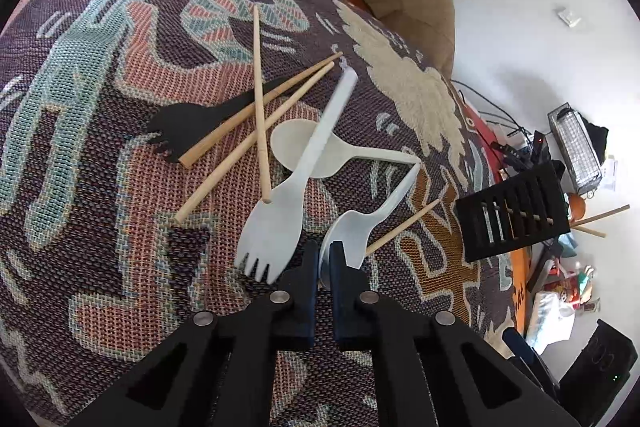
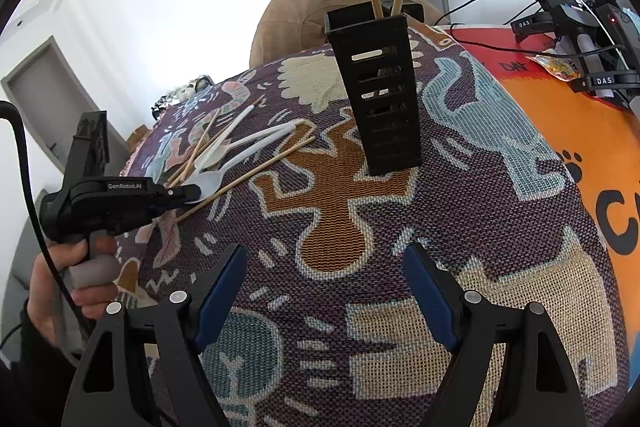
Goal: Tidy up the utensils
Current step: 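Move the left gripper down to a white plastic spoon among the utensils, then close the left gripper on the white spoon and lift it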
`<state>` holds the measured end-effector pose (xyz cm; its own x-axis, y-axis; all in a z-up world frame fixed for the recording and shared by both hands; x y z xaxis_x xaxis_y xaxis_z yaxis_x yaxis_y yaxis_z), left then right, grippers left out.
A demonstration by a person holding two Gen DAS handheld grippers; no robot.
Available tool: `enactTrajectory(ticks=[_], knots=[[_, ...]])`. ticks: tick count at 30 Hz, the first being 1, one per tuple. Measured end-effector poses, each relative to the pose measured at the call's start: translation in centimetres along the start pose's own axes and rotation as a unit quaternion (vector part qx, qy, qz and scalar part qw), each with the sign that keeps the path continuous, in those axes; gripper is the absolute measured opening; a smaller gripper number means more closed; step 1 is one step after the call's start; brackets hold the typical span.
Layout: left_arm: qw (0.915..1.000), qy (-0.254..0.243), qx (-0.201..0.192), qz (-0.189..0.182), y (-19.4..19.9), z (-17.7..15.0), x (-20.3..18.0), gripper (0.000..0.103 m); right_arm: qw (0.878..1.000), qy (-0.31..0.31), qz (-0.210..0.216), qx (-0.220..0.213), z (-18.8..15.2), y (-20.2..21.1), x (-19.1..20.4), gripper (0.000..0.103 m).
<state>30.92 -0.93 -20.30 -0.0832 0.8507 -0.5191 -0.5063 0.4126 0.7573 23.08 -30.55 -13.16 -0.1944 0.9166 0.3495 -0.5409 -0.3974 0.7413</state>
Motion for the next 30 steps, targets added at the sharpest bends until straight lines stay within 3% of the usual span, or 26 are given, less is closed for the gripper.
enactTrajectory(ticks=[10, 18, 23, 30], knots=[[0.9977, -0.044, -0.052, 0.011, 3.8, 0.5, -0.9, 0.002, 1.0, 0.014, 0.008, 0.0, 0.3, -0.5, 1.6, 0.081], [0.9894, -0.1, -0.097, 0.041, 7.4, 0.6, -1.6, 0.002, 0.999, 0.03, 0.013, 0.004, 0.5, -1.1, 2.9, 0.081], [0.9859, -0.108, -0.116, 0.053, 9.1, 0.5, -1.2, 0.002, 0.999, 0.043, 0.025, 0.006, 0.9, -1.6, 4.2, 0.08], [0.9847, -0.091, -0.134, 0.064, 11.1, 0.4, 1.0, 0.002, 0.995, 0.074, 0.058, 0.027, 1.0, -3.7, 7.5, 0.065]])
Point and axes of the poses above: each gripper's, at about its wrist camera, not at the fingertips, and y roughly against the way its jaws point, x to its left, z to its top, the point moved 3 cm from there along -y, roughly the way its jaws point, and after that the axes turned 4 degrees about -y, right-handed, at the moved point
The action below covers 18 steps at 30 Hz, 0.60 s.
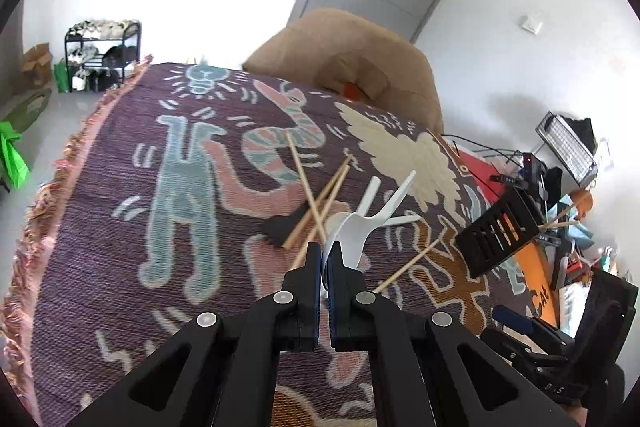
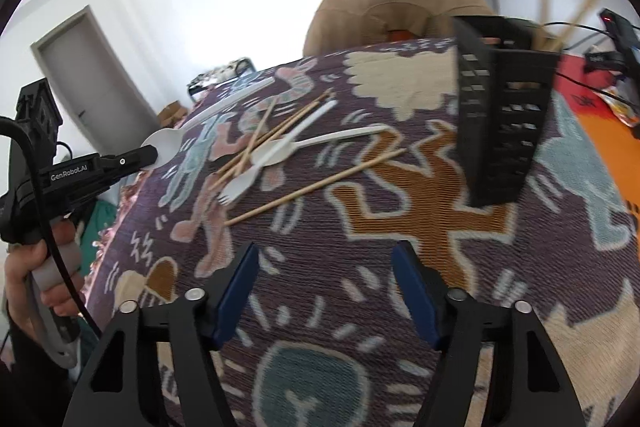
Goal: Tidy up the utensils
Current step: 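Close the left gripper on the white spoon and lift it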
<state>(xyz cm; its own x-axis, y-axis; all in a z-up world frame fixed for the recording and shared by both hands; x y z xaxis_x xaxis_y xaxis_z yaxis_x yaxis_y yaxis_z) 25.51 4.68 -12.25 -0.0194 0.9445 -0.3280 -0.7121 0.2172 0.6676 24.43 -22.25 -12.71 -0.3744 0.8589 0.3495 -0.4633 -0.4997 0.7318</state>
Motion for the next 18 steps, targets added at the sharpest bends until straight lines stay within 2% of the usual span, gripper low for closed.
enactTrajectory(ticks=[4, 8, 11, 15, 18], knots=[[0.9998, 0.017, -0.008, 0.009, 0.8, -0.1, 1.7, 0.002, 0.999, 0.048, 0.004, 0.021, 0.2, -1.7, 2.6, 0.058], [0.9989, 0.04, -0.021, 0.017, 1.7, -0.3, 3.9, 0.002, 0.989, 0.137, -0.011, 0.05, 0.6, -3.7, 5.8, 0.055], [0.9977, 0.055, -0.031, 0.021, 2.5, -0.4, 5.4, 0.002, 0.973, 0.214, -0.026, 0.083, 0.9, -5.9, 8.0, 0.055], [0.996, 0.072, -0.043, 0.031, 3.5, -0.6, 7.3, 0.002, 0.954, 0.278, -0.034, 0.108, 1.1, -7.7, 9.7, 0.054], [0.9947, 0.082, -0.048, 0.038, 4.0, -0.8, 8.6, 0.002, 0.938, 0.321, -0.037, 0.129, 1.3, -9.0, 10.7, 0.048]])
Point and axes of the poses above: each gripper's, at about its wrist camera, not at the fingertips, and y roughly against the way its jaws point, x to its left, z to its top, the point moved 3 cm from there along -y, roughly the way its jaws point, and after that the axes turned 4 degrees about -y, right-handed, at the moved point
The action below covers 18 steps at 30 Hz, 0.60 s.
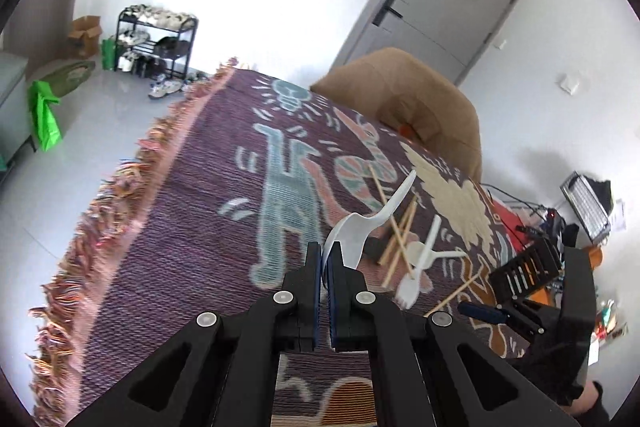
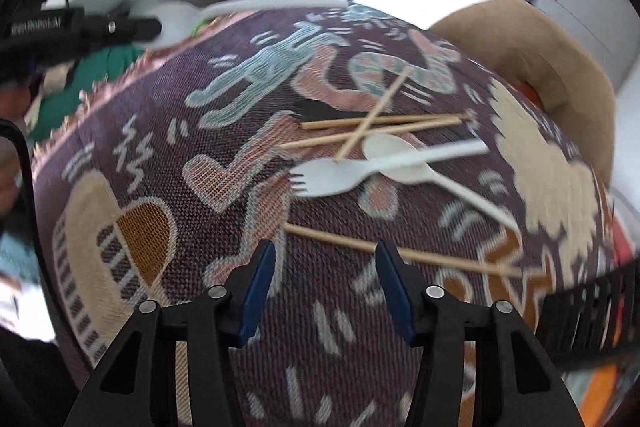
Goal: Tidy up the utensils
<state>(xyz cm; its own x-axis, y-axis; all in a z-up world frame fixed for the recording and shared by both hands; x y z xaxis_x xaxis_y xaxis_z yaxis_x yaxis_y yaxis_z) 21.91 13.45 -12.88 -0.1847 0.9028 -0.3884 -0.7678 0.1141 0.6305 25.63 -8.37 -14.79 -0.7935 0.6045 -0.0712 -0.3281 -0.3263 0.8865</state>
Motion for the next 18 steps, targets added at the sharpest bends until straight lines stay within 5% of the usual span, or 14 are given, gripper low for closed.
enactTrajectory(ticks=[8, 18], knots=[[0.9997, 0.02, -0.006, 0.013, 0.8, -0.4, 2.7, 0.002, 0.993, 0.103, -0.004, 0.059, 1.1, -2.5, 1.0, 0.038], [0.9994, 0.027, -0.016, 0.014, 1.7, -0.2, 4.0, 0.002, 0.973, 0.198, 0.045, 0.113, 2.6, -3.9, 2.5, 0.019]])
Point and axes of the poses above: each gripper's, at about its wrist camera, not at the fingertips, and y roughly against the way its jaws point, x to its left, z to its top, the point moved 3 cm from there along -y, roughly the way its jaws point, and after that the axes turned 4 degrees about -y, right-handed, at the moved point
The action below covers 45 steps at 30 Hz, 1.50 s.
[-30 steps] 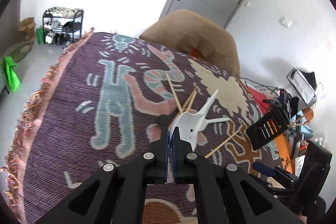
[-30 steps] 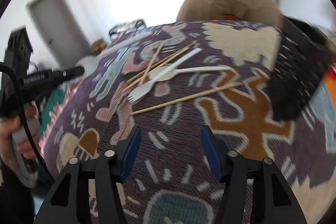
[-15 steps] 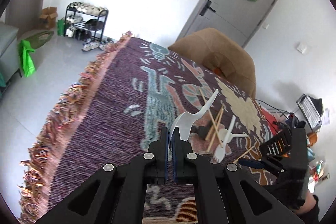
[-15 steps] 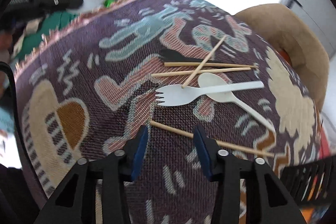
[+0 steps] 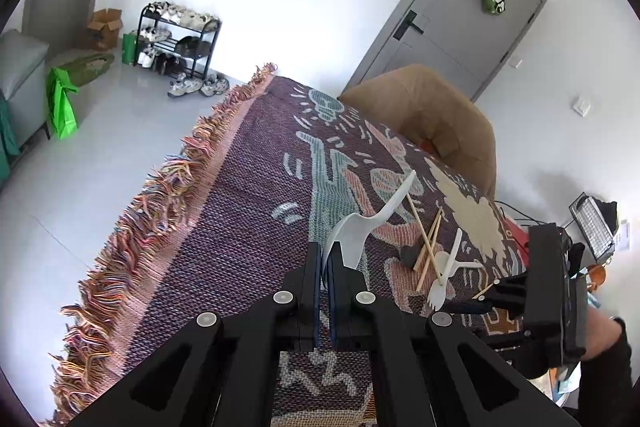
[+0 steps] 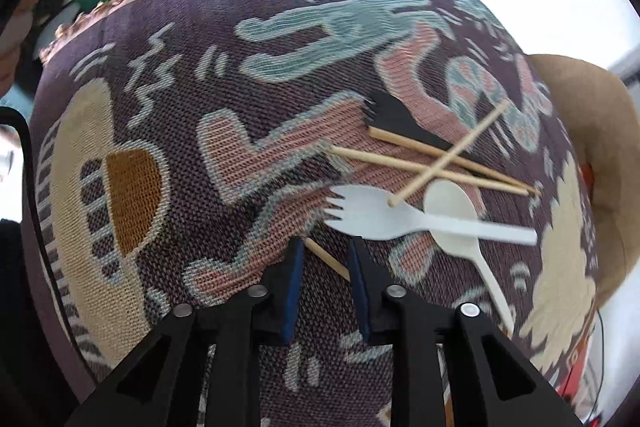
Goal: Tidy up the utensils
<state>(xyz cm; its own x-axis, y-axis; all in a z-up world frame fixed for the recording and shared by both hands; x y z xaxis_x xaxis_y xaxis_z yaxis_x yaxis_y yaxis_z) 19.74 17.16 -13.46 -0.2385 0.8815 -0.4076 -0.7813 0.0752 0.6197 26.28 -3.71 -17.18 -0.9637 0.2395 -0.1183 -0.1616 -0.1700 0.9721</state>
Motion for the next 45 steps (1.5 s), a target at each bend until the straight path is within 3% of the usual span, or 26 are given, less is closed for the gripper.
enactTrajectory(ticks=[6, 11, 14, 18, 28, 32, 39, 45], knots=[[0.9999, 0.006, -0.008, 0.006, 1.1, 0.1, 0.9, 0.002, 0.999, 0.043, -0.01, 0.013, 0.2, -0.2, 1.1, 0.006], [0.9999, -0.005, -0.01, 0.001, 1.4, 0.3, 0.4, 0.002, 0.998, -0.032, -0.031, -0.038, -0.3, 2.4, -1.2, 0.006], [0.9998, -0.017, -0.011, -0.008, 1.4, 0.6, -0.7, 0.002, 0.992, -0.088, -0.046, -0.083, -1.4, 5.4, -2.9, 0.006], [0.9989, -0.04, -0.014, -0.021, 1.4, 1.0, -2.3, 0.002, 0.972, -0.167, -0.078, -0.145, -4.1, 10.0, -5.2, 0.006], [0.9939, -0.095, -0.003, -0.057, 0.3, 0.9, -7.8, 0.002, 0.923, -0.289, -0.128, -0.219, -11.1, 16.8, -8.6, 0.006], [0.9899, -0.122, -0.008, -0.073, 0.4, 1.0, -10.3, 0.002, 0.896, -0.324, -0.163, -0.258, -13.2, 20.7, -9.8, 0.006], [0.9833, -0.156, -0.011, -0.092, 0.6, 1.4, -13.8, 0.002, 0.833, -0.363, -0.241, -0.34, -16.0, 28.3, -11.5, 0.006], [0.9768, -0.189, -0.016, -0.099, 1.0, 1.9, -16.2, 0.002, 0.814, -0.378, -0.254, -0.36, -17.4, 30.6, -12.0, 0.006]])
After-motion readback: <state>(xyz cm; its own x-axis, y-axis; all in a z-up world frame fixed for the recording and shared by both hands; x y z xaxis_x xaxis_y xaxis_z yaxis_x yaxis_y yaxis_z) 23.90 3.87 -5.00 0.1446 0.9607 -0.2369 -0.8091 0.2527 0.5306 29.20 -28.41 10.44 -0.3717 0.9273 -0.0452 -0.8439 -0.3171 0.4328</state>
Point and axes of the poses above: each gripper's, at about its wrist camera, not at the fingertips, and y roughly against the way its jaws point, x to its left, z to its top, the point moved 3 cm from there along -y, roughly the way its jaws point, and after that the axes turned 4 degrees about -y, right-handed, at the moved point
